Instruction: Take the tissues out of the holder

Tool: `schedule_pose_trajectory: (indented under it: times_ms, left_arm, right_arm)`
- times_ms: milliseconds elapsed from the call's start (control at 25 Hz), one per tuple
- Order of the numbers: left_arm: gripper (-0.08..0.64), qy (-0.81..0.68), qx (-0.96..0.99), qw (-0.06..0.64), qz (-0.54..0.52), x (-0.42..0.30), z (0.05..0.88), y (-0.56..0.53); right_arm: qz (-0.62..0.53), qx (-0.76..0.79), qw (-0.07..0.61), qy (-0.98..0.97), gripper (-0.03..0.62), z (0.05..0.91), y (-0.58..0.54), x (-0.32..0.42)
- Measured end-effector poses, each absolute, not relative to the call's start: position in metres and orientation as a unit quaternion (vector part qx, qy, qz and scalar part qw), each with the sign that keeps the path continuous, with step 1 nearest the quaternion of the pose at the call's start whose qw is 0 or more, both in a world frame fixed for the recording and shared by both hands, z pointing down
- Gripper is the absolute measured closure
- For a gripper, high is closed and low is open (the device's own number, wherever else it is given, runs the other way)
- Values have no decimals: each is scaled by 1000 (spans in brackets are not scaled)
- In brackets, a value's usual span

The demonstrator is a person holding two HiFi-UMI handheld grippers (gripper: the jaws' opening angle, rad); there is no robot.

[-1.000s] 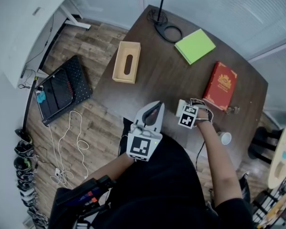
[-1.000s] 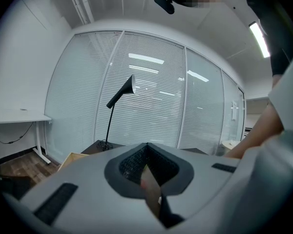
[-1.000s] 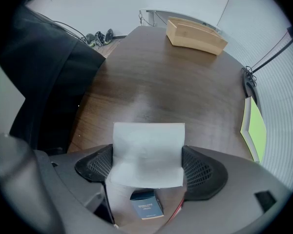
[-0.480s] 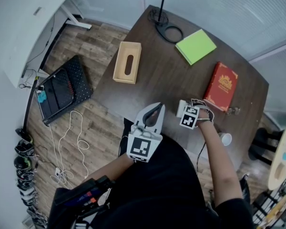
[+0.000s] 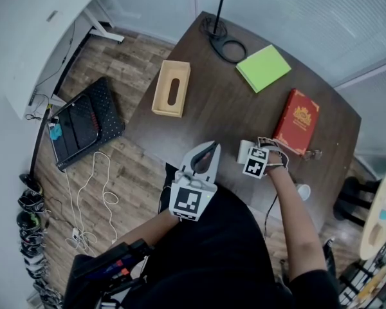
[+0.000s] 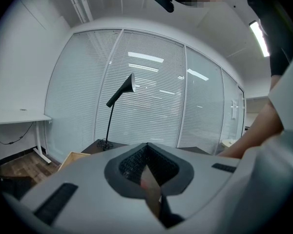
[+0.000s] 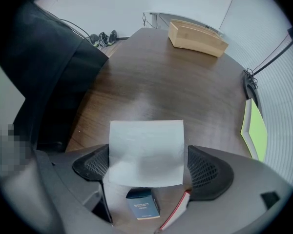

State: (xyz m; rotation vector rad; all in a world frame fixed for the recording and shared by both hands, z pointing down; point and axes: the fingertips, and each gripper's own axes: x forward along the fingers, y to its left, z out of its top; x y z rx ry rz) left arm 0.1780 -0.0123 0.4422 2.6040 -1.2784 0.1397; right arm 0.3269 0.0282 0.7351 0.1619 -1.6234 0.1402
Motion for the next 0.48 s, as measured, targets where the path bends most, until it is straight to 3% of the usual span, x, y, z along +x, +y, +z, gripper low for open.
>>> schedule_pose_trajectory:
  times_ms: [480]
  left_arm:
    - [561, -438, 891, 114, 38, 177, 437, -14]
  right_arm:
    - [59, 111, 658, -743, 114, 703, 15, 330]
